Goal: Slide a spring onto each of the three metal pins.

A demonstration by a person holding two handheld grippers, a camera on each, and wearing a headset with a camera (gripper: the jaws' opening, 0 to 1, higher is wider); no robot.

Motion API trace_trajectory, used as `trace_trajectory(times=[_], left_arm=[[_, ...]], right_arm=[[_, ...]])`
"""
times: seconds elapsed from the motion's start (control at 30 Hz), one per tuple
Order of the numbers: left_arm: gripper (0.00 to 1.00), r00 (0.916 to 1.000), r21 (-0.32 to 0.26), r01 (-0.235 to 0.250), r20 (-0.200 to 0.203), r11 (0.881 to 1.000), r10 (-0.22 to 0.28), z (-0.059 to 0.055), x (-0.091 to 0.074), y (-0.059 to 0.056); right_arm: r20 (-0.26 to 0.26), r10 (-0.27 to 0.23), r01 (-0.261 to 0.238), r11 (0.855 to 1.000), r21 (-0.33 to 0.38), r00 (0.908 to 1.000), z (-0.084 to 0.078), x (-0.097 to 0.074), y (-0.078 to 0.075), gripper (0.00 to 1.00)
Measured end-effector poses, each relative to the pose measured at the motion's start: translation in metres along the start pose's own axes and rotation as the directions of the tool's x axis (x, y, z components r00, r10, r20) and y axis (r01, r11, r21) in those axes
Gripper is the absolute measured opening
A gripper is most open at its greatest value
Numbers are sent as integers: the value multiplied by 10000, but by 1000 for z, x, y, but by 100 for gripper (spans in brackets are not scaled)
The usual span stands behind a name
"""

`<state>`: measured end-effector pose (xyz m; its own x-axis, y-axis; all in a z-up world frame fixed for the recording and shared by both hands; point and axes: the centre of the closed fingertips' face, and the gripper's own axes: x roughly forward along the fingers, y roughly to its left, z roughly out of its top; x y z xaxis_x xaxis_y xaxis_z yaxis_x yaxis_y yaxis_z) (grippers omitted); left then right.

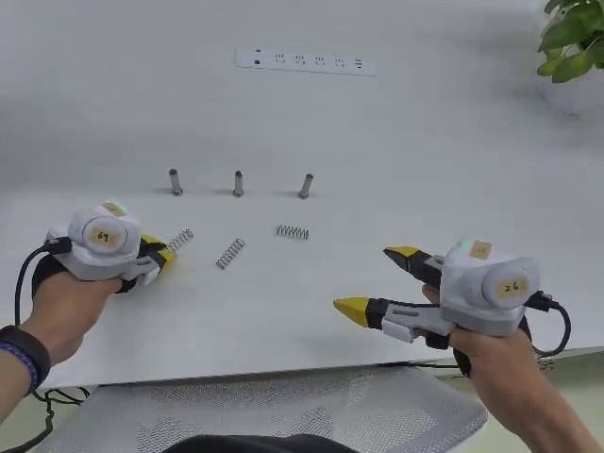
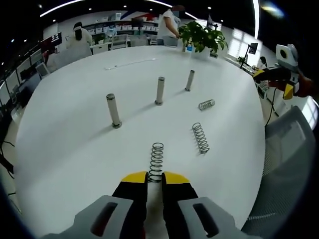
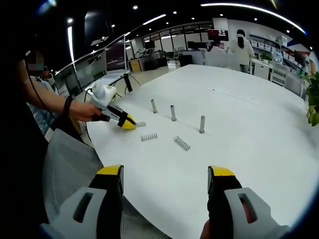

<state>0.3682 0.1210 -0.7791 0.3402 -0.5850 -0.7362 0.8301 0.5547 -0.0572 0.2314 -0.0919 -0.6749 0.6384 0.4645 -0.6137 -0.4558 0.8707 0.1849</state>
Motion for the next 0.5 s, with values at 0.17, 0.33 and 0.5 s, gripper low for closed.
trace_trajectory(times=[0.17, 0.33, 0.5], left_arm=[[3, 10000, 129, -39, -66, 9999, 40, 0, 0, 2], [3, 10000, -33, -63, -76, 10000, 63, 0, 0, 3], [2, 10000, -204, 17, -89, 9998, -18, -1, -1, 2]], right_arm=[[-2, 29, -29, 10000, -17, 10000, 0, 1, 1, 67], [26, 41, -41, 10000, -34, 10000, 1, 1, 2, 67], [16, 35, -35, 10000, -44, 10000, 0, 0, 2, 67]])
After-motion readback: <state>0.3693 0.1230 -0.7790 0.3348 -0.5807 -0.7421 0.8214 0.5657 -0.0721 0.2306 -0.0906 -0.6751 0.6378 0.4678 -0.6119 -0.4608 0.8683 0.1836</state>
